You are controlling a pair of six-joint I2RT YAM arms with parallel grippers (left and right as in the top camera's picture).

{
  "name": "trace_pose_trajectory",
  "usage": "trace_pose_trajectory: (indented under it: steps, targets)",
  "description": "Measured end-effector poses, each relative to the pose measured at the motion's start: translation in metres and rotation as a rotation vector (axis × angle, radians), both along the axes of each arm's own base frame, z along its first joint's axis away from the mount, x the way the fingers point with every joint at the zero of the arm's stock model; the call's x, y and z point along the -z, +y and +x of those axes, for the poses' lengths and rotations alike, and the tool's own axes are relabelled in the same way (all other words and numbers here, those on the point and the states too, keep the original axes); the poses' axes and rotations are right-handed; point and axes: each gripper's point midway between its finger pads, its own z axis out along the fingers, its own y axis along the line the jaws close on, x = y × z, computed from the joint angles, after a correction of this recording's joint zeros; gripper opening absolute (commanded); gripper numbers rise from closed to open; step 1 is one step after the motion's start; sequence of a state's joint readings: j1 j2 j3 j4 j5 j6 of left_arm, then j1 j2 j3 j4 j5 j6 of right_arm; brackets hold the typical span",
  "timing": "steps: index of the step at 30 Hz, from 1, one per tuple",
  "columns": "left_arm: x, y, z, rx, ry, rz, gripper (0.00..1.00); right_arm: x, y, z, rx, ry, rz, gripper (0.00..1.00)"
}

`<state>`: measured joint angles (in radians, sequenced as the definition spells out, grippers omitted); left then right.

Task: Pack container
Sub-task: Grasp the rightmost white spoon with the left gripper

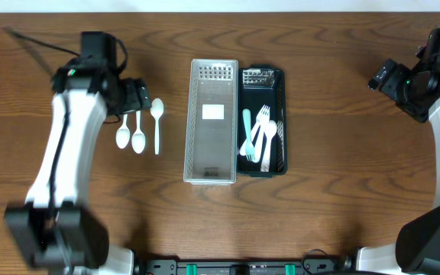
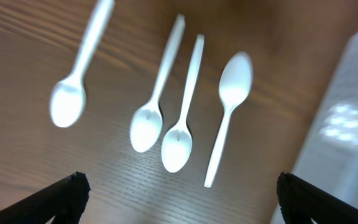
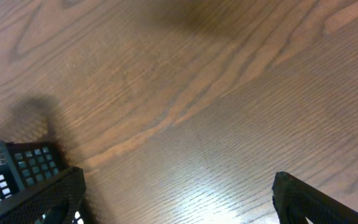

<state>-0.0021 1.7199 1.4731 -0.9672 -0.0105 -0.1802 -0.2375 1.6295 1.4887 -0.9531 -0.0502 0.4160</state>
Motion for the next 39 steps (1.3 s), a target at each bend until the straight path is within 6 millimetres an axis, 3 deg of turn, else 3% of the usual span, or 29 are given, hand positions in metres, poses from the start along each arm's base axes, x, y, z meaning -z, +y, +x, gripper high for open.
trace_pose_trajectory:
  steps: [3, 5, 7, 10, 19, 29, 39]
  targets:
    - [0.046, -0.002, 0.003, 0.054, 0.125, 0.0, 0.98, 0.0, 0.0, 0.0, -0.001, 0.002, 0.001, 0.99]
    - [0.066, -0.004, 0.002, 0.087, 0.179, 0.001, 0.99, 0.0, 0.0, -0.001, -0.001, 0.003, 0.002, 0.99]
    - [0.08, -0.006, 0.003, 0.113, 0.209, 0.003, 1.0, 0.0, 0.001, -0.001, -0.001, 0.003, 0.003, 0.99]
    - [0.093, -0.015, 0.002, 0.169, 0.24, 0.009, 0.86, 0.0, 0.001, -0.001, -0.001, 0.003, 0.003, 0.99]
    - [0.106, -0.065, 0.011, 0.378, 0.216, 0.027, 0.84, 0.001, 0.001, -0.002, -0.001, 0.007, 0.003, 0.99]
    - [0.128, -0.061, 0.02, 0.37, 0.229, 0.024, 0.72, 0.006, 0.003, -0.012, -0.001, 0.055, 0.015, 0.99]
    - [0.139, -0.062, 0.021, 0.344, 0.239, 0.013, 0.61, 0.006, 0.003, -0.013, -0.001, 0.057, 0.016, 0.99]
